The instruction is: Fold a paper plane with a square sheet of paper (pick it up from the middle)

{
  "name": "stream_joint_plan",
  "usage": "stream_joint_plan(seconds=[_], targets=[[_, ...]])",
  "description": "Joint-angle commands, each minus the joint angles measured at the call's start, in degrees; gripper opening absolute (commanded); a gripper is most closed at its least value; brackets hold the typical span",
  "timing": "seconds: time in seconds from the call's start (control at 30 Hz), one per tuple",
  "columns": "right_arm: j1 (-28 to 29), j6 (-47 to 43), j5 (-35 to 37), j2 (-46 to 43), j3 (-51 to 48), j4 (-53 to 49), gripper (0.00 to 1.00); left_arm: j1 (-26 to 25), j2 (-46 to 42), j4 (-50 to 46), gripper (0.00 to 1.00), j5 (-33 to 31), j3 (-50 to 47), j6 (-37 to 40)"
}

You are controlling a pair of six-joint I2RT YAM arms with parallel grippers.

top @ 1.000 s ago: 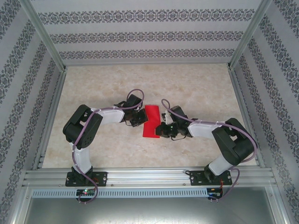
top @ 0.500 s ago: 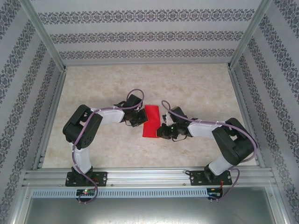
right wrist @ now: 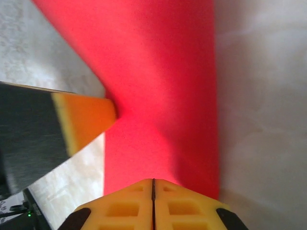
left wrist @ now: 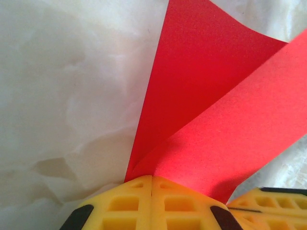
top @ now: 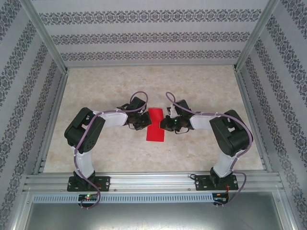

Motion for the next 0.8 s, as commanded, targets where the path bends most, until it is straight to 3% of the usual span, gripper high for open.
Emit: stream_joint_plan(seconds=[0.0,0.2,0.43,0.77], targets=[[-0.57,-1.19,-0.06,2.08,0.08,2.25,0.08,0.14,0.99,-6.99,0.0,-2.83,-0.7,1.41],[-0.33,0.02,2.08,3.78,-0.87,1.49,0.08,0.17,0.98,-6.99,0.0,-2.93,-0.73,1.29],[-1.05,1.94,-1.02,-3.17,0.77,2.92,0.09,0.15,1.04,-7.28,0.0,-2.99,-0.49,1.48],[-3.11,-1.3,-3.12,5.45,5.77,1.78,0.08,0.09,0.45,-7.25,0.0,-3.14,-0.61,1.2]])
